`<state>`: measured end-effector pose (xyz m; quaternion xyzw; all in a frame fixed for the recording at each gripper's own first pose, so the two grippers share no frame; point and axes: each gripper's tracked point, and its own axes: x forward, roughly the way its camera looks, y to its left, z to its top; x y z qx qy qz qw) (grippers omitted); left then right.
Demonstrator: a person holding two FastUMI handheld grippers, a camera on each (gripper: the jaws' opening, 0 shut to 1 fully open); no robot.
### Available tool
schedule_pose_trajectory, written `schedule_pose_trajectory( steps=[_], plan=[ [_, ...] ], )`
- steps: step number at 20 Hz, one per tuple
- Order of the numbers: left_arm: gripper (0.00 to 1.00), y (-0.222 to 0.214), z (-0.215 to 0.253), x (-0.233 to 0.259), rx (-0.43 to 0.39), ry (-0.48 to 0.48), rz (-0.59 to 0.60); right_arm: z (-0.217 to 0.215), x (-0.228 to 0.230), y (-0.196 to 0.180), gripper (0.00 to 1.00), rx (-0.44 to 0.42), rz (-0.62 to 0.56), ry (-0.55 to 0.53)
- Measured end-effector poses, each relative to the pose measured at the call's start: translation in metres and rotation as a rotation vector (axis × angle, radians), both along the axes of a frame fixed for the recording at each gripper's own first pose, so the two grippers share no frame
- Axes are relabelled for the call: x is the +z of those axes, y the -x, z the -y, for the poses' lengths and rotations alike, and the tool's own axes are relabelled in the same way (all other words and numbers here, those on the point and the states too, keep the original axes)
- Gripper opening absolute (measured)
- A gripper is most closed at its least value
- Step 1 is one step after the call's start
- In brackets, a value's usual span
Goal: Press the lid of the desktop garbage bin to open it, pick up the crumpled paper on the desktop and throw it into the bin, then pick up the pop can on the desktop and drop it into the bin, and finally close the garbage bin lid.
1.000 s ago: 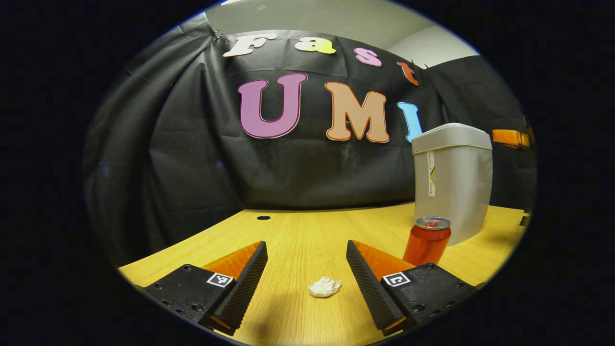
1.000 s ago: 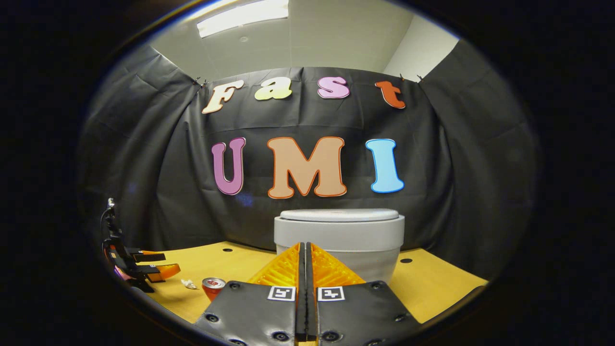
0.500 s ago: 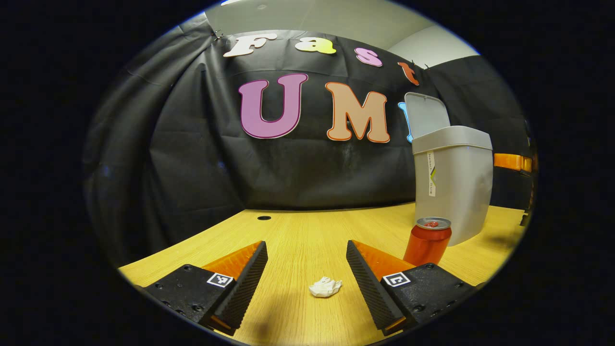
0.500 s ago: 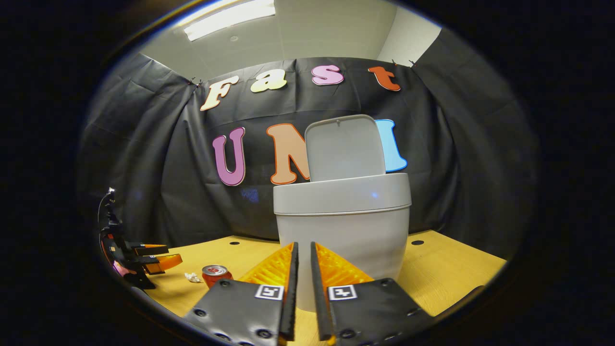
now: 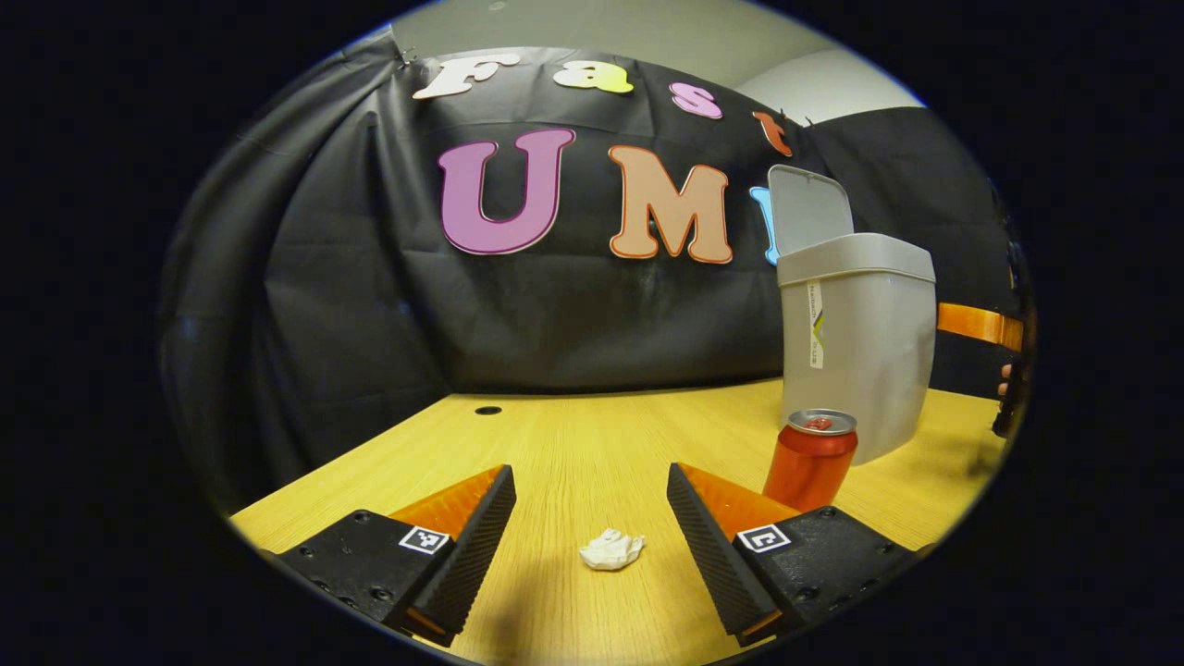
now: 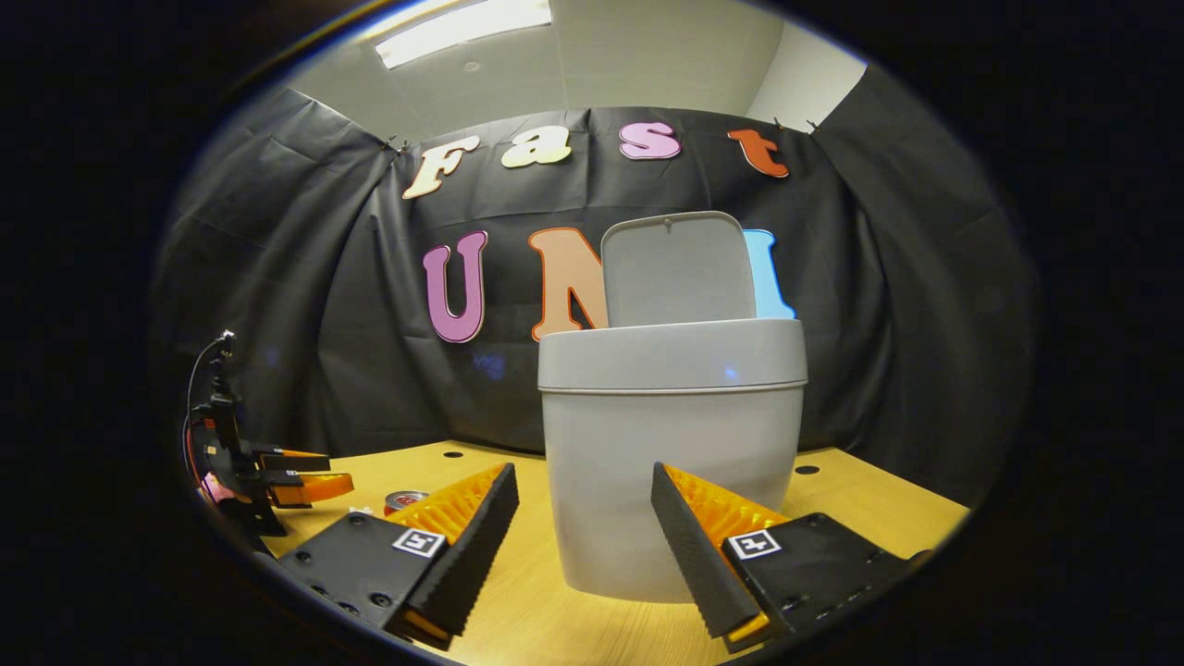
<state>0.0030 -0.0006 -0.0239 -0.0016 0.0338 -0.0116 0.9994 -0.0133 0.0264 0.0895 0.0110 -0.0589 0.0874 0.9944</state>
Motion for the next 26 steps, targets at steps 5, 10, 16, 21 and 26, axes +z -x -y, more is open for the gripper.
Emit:
schedule_pose_trajectory(
  steps=[5,10,16,21,26],
  plan=[
    [0.97,-0.01,0.008,-0.023,-0.05,0.001,-0.13,0.006,0.003,0.001,0.96,-0.012,0.013,-0.009],
    [0.97,-0.014,0.014,-0.046,-0.106,0.007,-0.295,0.002,0.003,0.002,0.96,0.003,0.001,-0.033],
    [0.88,-0.017,0.025,-0.062,-0.152,-0.004,-0.386,-0.002,0.004,0.004,0.96,0.001,0.008,-0.004],
    [0.77,-0.018,0.025,-0.076,-0.152,-0.006,-0.467,-0.003,0.004,0.004,0.96,0.006,0.006,-0.008],
    [0.51,-0.015,0.018,-0.074,-0.165,-0.01,-0.482,-0.002,0.005,0.004,0.96,0.004,0.006,-0.01]
  ],
)
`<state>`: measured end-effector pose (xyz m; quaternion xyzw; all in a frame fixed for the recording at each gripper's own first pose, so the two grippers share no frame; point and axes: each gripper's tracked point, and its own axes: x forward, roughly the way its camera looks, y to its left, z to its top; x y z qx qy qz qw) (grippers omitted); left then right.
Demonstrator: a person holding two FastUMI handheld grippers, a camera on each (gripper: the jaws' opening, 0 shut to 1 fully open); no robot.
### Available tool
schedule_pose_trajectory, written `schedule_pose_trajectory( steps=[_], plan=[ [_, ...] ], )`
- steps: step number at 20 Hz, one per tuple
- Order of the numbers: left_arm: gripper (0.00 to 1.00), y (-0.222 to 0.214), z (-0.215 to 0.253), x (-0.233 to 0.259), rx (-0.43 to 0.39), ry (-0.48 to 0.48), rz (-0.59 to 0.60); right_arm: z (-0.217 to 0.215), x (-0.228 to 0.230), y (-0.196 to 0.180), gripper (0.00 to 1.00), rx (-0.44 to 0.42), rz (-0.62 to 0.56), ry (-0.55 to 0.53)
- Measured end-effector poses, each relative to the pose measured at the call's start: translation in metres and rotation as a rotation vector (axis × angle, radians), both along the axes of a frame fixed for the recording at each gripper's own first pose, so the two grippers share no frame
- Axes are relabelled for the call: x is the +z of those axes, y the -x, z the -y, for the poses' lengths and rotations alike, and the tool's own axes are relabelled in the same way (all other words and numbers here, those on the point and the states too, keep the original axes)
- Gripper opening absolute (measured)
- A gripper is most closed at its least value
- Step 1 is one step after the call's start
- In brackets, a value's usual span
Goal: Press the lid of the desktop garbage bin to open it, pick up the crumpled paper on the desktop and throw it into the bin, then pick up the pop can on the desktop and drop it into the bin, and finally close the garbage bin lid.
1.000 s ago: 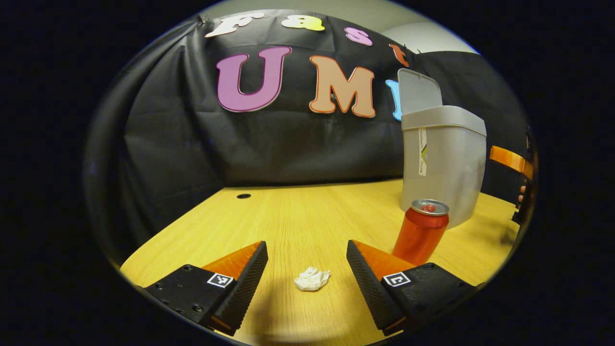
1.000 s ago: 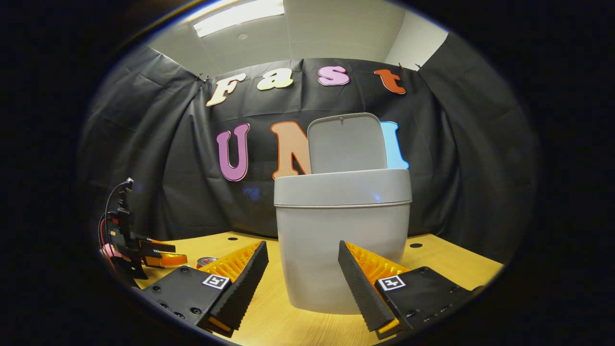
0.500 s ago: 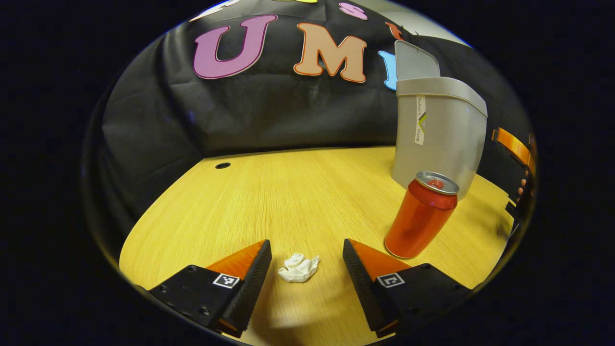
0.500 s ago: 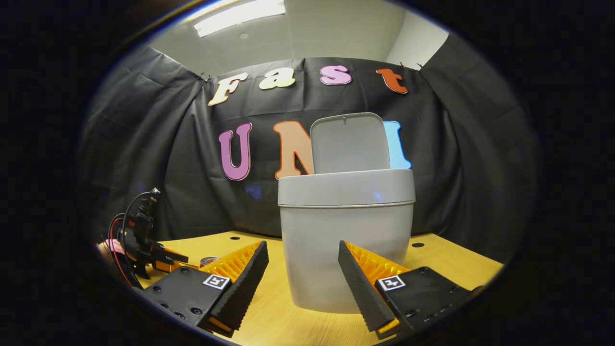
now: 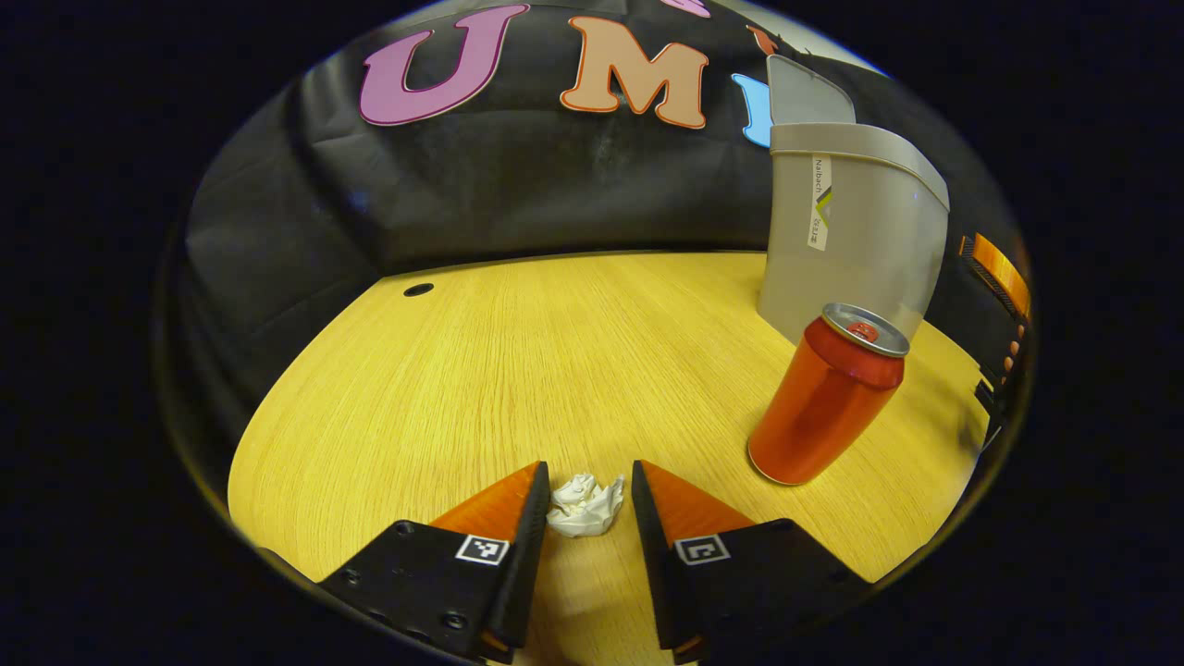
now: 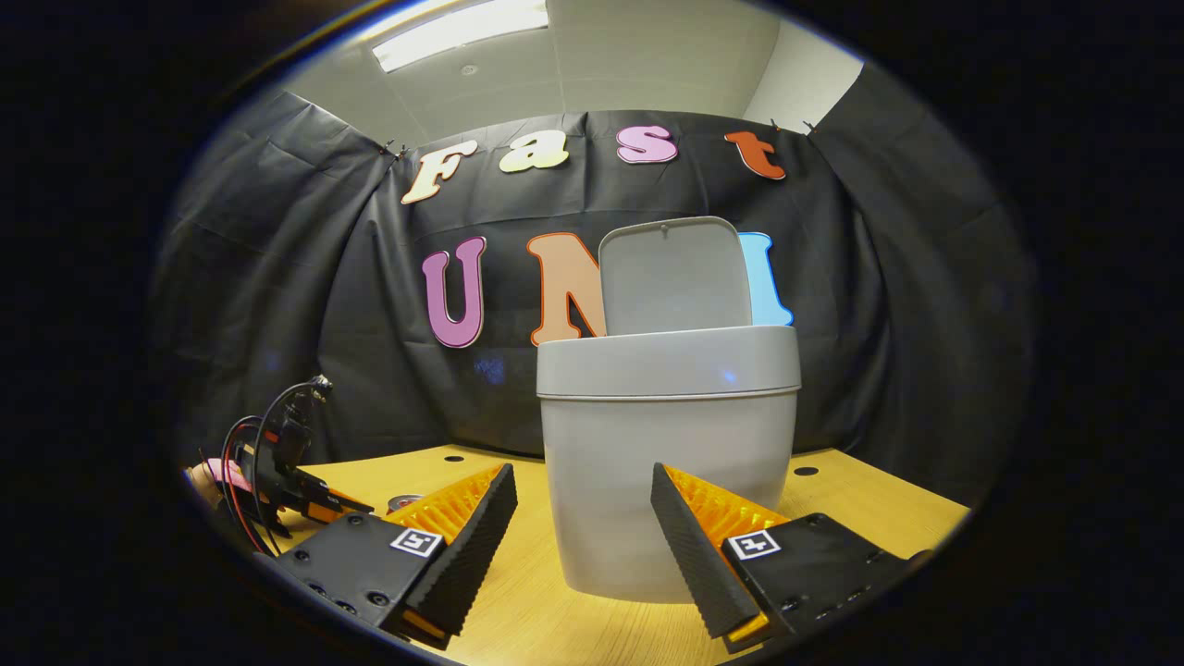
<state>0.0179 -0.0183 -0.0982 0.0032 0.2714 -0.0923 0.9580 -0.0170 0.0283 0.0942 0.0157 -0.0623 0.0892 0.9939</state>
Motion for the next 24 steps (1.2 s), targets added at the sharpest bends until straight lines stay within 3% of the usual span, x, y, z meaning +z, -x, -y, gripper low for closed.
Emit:
schedule_pose_trajectory(
  steps=[3,7,13,24],
  plan=[
    [0.35,0.001,0.0,-0.003,-0.008,-0.008,-0.029,0.0,0.0,0.0,0.96,0.001,0.0,-0.001],
    [0.22,-0.001,-0.003,0.003,-0.016,-0.004,-0.018,0.0,-0.001,0.0,0.96,0.001,-0.002,-0.003],
    [0.08,-0.004,-0.007,0.005,-0.016,-0.004,-0.004,0.001,-0.005,-0.002,0.96,-0.005,-0.01,0.008],
    [0.04,-0.007,-0.007,0.004,0.004,0.032,-0.002,0.029,-0.007,-0.008,0.96,-0.09,-0.012,-0.009]
  ],
)
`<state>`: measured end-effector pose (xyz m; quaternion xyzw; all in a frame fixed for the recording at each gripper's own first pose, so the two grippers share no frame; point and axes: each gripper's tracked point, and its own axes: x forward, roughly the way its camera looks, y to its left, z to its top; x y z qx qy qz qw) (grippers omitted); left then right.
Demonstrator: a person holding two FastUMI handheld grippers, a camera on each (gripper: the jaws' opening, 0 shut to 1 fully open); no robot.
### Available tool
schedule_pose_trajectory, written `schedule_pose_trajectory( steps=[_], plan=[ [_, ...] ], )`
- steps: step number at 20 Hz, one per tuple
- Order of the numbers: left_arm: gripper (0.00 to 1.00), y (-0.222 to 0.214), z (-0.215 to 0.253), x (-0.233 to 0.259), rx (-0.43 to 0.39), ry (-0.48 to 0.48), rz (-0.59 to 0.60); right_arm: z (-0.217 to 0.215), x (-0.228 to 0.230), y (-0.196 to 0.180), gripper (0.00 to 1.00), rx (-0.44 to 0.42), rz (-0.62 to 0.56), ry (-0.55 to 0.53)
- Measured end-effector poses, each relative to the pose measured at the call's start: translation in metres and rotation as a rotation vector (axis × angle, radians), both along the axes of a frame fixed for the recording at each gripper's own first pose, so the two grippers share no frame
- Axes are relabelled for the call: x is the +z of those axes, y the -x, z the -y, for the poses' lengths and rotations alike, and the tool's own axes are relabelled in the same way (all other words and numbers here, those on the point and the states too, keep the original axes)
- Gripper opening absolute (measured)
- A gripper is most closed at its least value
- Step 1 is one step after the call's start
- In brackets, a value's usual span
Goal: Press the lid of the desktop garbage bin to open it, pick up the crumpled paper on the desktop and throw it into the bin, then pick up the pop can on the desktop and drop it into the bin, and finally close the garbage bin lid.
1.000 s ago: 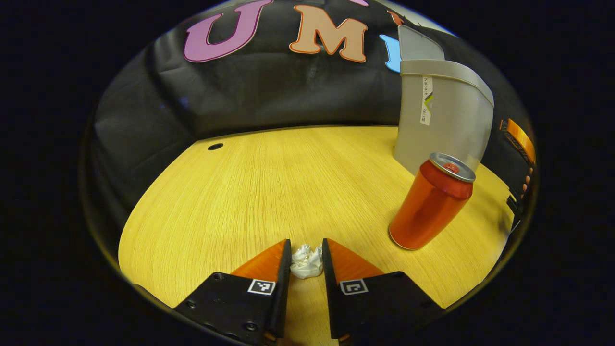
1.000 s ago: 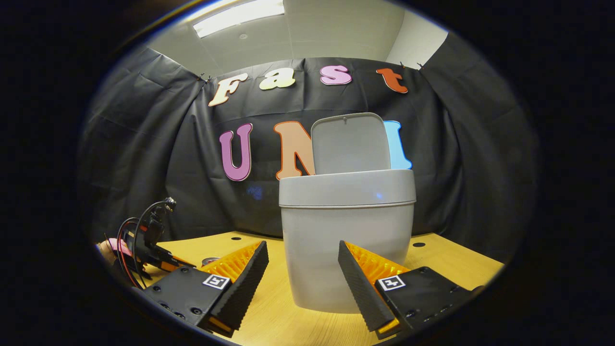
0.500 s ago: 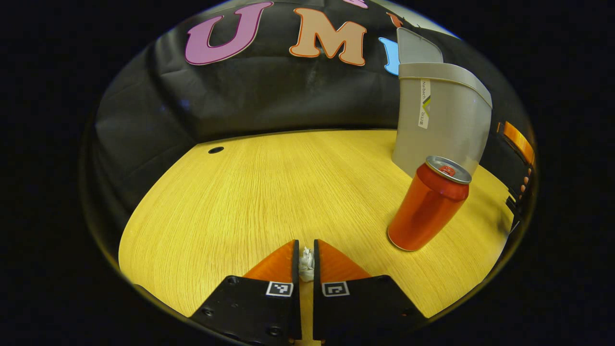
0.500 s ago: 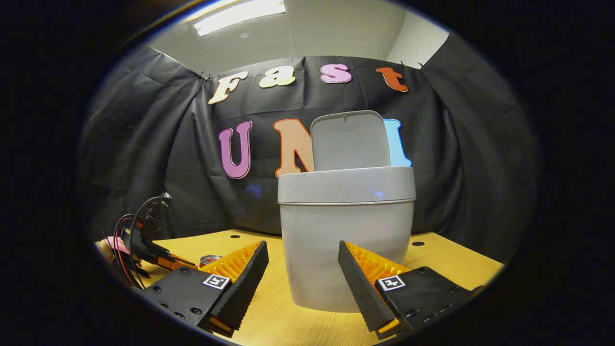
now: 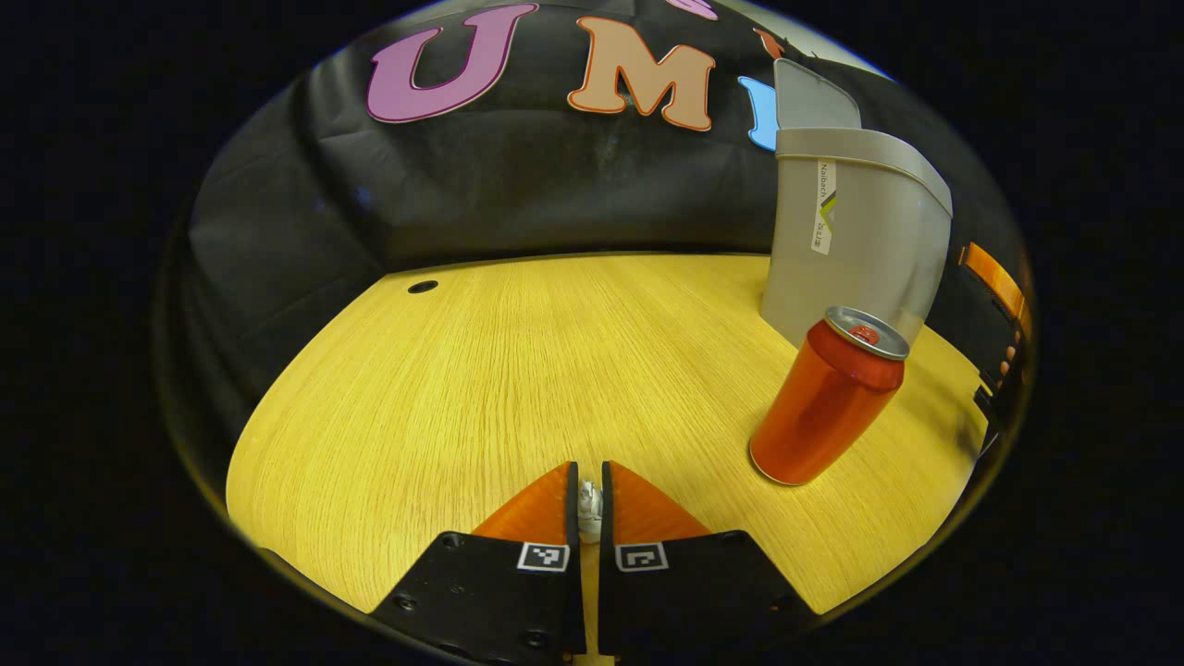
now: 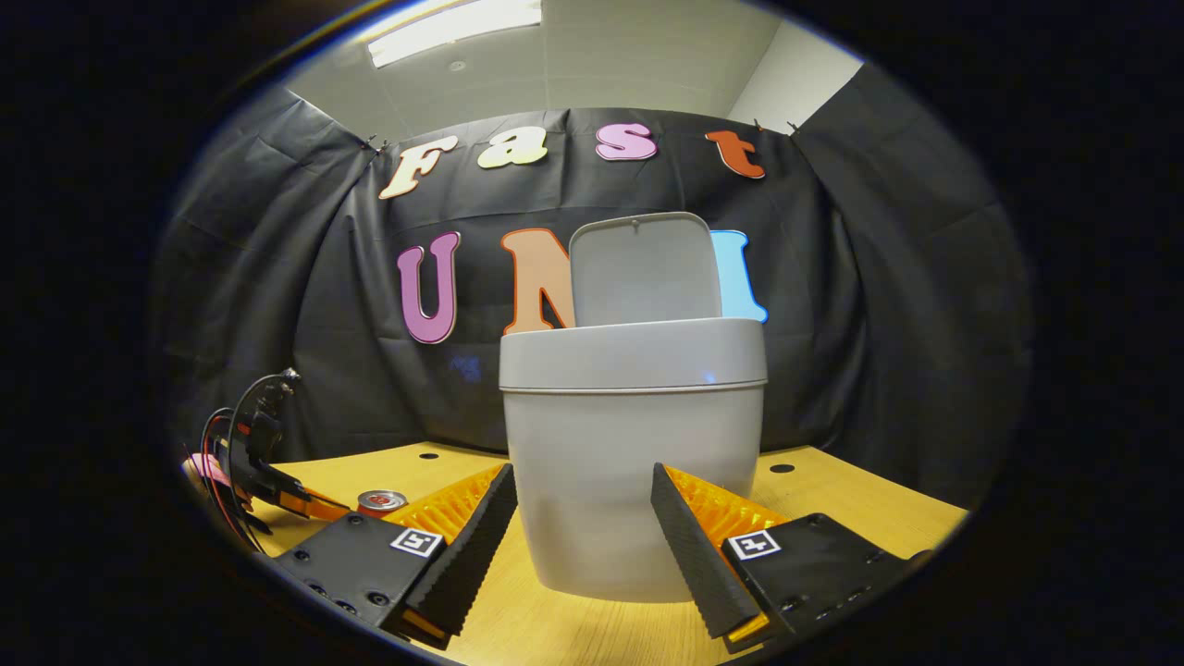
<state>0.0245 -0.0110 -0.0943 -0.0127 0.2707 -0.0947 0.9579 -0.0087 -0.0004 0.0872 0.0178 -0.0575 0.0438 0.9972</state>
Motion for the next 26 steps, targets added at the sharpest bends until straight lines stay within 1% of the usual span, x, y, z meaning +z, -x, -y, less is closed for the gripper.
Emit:
schedule_pose_trajectory(
  steps=[3,5,8,11,17,18,21,22,23,24,25,26],
  plan=[
    [0.04,-0.002,0.0,0.005,0.012,0.023,-0.001,0.009,-0.004,-0.004,0.96,-0.02,-0.012,-0.023],
    [0.04,-0.004,-0.001,0.016,0.019,0.024,0.026,0.015,-0.007,-0.005,0.96,-0.034,-0.019,-0.024],
    [0.04,-0.007,0.0,0.046,0.0,0.038,0.086,0.016,-0.011,-0.007,0.95,-0.037,-0.03,-0.008],
    [0.04,-0.016,0.011,0.084,-0.03,0.04,0.143,0.015,-0.016,-0.009,0.94,-0.033,-0.042,0.004],
    [0.04,-0.031,0.051,0.169,-0.13,0.085,0.277,0.012,-0.024,-0.011,0.94,-0.016,-0.071,0.023],
    [0.04,-0.032,0.059,0.181,-0.15,0.089,0.294,0.013,-0.025,-0.012,0.97,-0.014,-0.074,0.022],
    [0.04,-0.036,0.088,0.214,-0.208,0.093,0.328,0.012,-0.028,-0.013,0.98,-0.005,-0.086,0.014],
    [0.03,-0.038,0.098,0.225,-0.228,0.097,0.342,0.013,-0.028,-0.014,0.94,-0.004,-0.088,0.013],
    [0.04,-0.042,0.11,0.239,-0.247,0.105,0.363,0.014,-0.029,-0.013,0.97,-0.004,-0.089,0.013],
    [0.03,-0.043,0.122,0.252,-0.268,0.113,0.381,0.014,-0.03,-0.013,0.94,-0.003,-0.092,0.013],
    [0.03,-0.045,0.135,0.266,-0.289,0.119,0.406,0.014,-0.031,-0.013,0.94,-0.001,-0.097,0.013],
    [0.03,-0.048,0.146,0.28,-0.31,0.123,0.426,0.014,-0.032,-0.013,0.97,0.0,-0.101,0.013]
  ],
)
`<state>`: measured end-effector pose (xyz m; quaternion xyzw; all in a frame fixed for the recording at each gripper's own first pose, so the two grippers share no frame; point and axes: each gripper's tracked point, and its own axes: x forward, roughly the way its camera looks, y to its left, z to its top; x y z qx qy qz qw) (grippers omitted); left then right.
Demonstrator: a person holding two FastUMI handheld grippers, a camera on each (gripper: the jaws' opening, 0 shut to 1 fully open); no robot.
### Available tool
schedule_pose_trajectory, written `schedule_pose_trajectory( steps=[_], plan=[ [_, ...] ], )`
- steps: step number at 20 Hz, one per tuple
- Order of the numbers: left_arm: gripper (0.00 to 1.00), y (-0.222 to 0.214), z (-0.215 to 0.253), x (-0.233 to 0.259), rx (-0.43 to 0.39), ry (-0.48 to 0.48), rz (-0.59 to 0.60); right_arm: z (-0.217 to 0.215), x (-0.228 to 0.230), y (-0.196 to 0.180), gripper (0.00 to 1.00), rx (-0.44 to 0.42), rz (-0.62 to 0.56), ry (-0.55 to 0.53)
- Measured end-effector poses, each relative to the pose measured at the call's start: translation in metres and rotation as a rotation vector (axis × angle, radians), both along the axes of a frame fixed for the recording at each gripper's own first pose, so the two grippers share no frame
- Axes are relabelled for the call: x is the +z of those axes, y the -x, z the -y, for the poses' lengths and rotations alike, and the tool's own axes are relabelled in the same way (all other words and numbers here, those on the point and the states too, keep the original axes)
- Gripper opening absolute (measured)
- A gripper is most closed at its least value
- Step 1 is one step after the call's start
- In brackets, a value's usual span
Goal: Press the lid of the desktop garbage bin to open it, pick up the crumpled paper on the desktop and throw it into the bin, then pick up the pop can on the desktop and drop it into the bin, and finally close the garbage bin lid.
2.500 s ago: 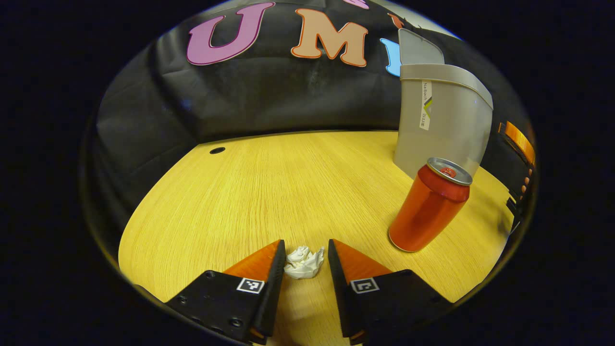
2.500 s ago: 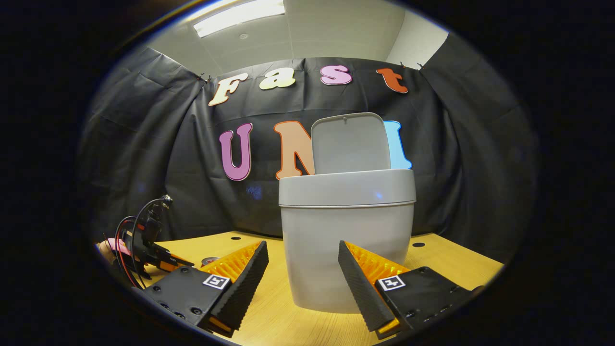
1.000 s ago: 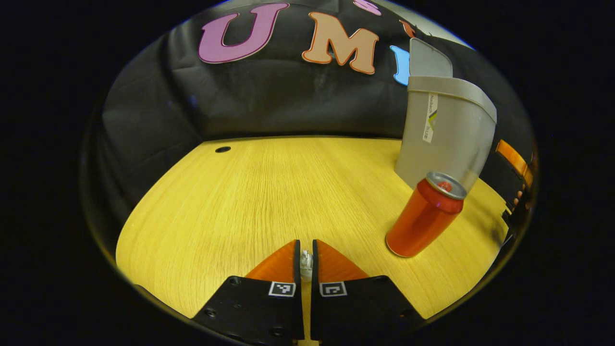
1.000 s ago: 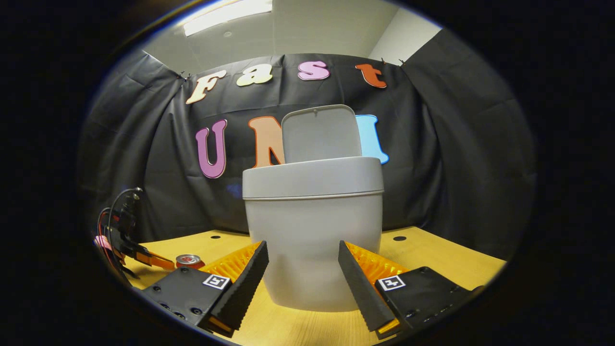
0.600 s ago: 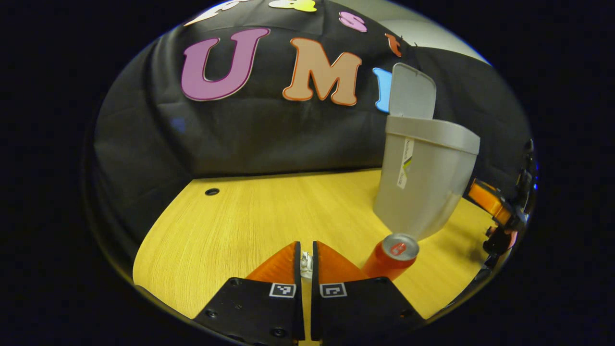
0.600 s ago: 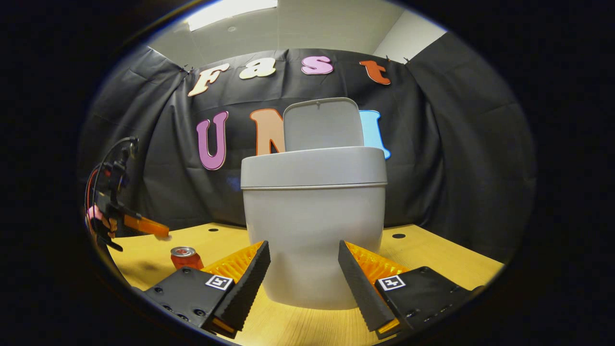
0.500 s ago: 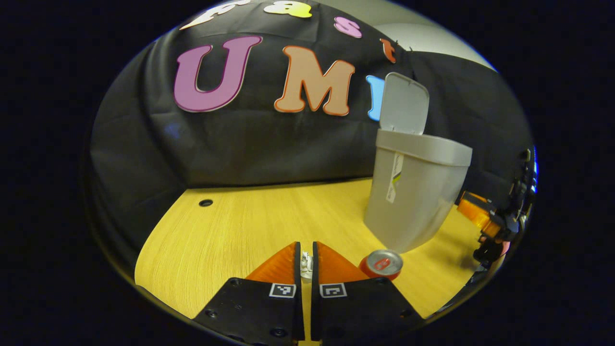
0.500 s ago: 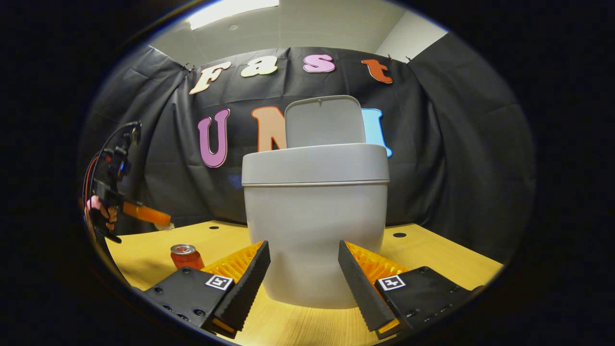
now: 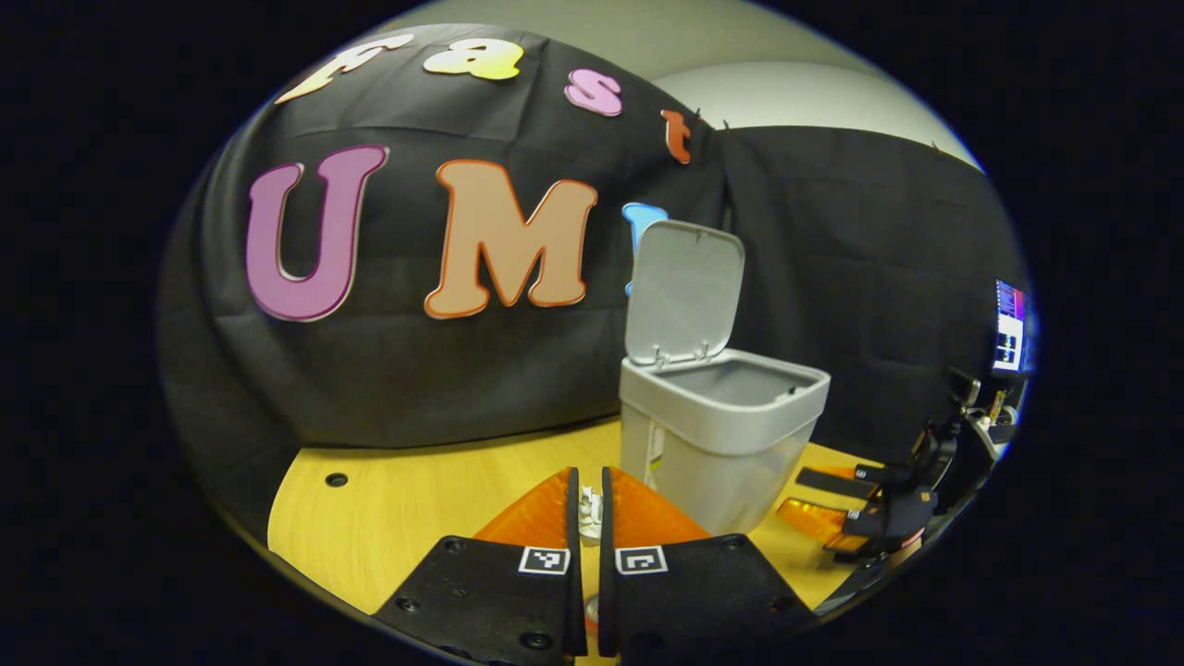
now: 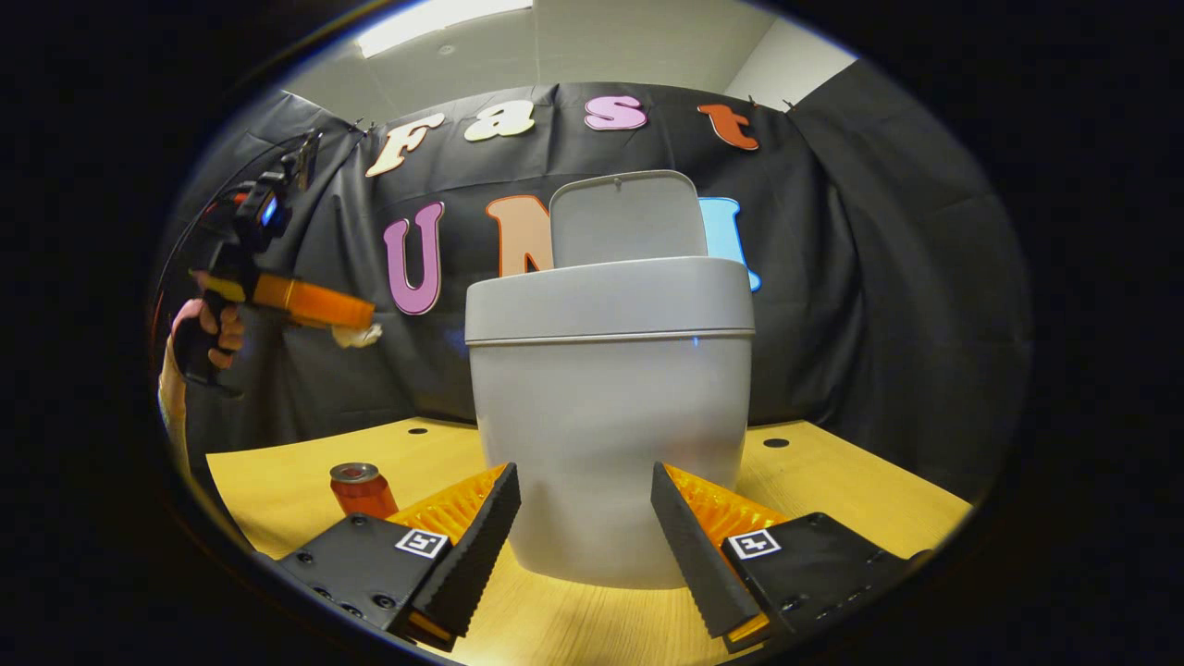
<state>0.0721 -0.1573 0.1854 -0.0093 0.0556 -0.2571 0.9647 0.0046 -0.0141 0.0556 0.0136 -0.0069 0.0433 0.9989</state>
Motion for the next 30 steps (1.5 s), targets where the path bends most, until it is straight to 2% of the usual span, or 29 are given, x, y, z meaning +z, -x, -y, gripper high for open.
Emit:
schedule_pose_trajectory(
  steps=[2,7,9,10,11,13,14,19,20,22,23,24,25,27,29,30],
  plan=[
    [0.04,-0.006,0.026,0.027,-0.047,0.018,0.037,-0.001,-0.002,0.0,0.94,0.004,-0.004,-0.003],
    [0.03,-0.02,0.081,0.07,-0.132,0.045,0.088,-0.008,-0.008,-0.001,0.97,0.026,-0.022,-0.004],
    [0.03,-0.023,0.103,0.074,-0.171,0.037,0.091,-0.01,-0.008,-0.001,0.94,0.035,-0.024,-0.007],
    [0.03,-0.025,0.114,0.073,-0.188,0.036,0.088,-0.011,-0.008,-0.001,0.97,0.039,-0.026,-0.009],
    [0.03,-0.026,0.125,0.072,-0.207,0.045,0.08,-0.01,-0.009,-0.001,0.94,0.04,-0.028,-0.009],
    [0.03,-0.031,0.142,0.067,-0.236,0.057,0.057,-0.008,-0.009,-0.001,0.97,0.038,-0.03,-0.009],
    [0.03,-0.034,0.147,0.062,-0.238,0.057,0.044,-0.009,-0.009,-0.002,0.94,0.041,-0.031,-0.013],
    [0.05,-0.043,0.157,0.047,-0.244,0.04,0.032,-0.008,-0.013,-0.002,0.94,0.046,-0.04,-0.019],
    [0.06,-0.044,0.157,0.045,-0.246,0.04,0.032,-0.009,-0.013,-0.002,0.97,0.049,-0.042,-0.019],
    [0.15,-0.044,0.157,0.043,-0.248,0.035,0.029,-0.009,-0.012,-0.002,0.94,0.051,-0.04,-0.02],
    [0.29,-0.044,0.154,0.045,-0.242,0.029,0.039,-0.009,-0.013,-0.001,0.97,0.052,-0.041,-0.021],
    [0.37,-0.046,0.151,0.044,-0.234,0.024,0.044,-0.009,-0.013,-0.001,0.94,0.053,-0.041,-0.02],
    [0.57,-0.046,0.147,0.045,-0.223,0.02,0.046,-0.01,-0.013,-0.001,0.97,0.052,-0.041,-0.018],
    [0.98,-0.045,0.14,0.05,-0.206,0.031,0.065,-0.01,-0.014,-0.002,0.94,0.054,-0.043,-0.016],
    [0.94,-0.038,0.13,0.056,-0.199,0.046,0.092,-0.011,-0.015,-0.002,0.97,0.057,-0.046,-0.013],
    [0.93,-0.035,0.123,0.057,-0.189,0.045,0.1,-0.012,-0.014,-0.002,0.94,0.059,-0.046,-0.013]
  ],
)
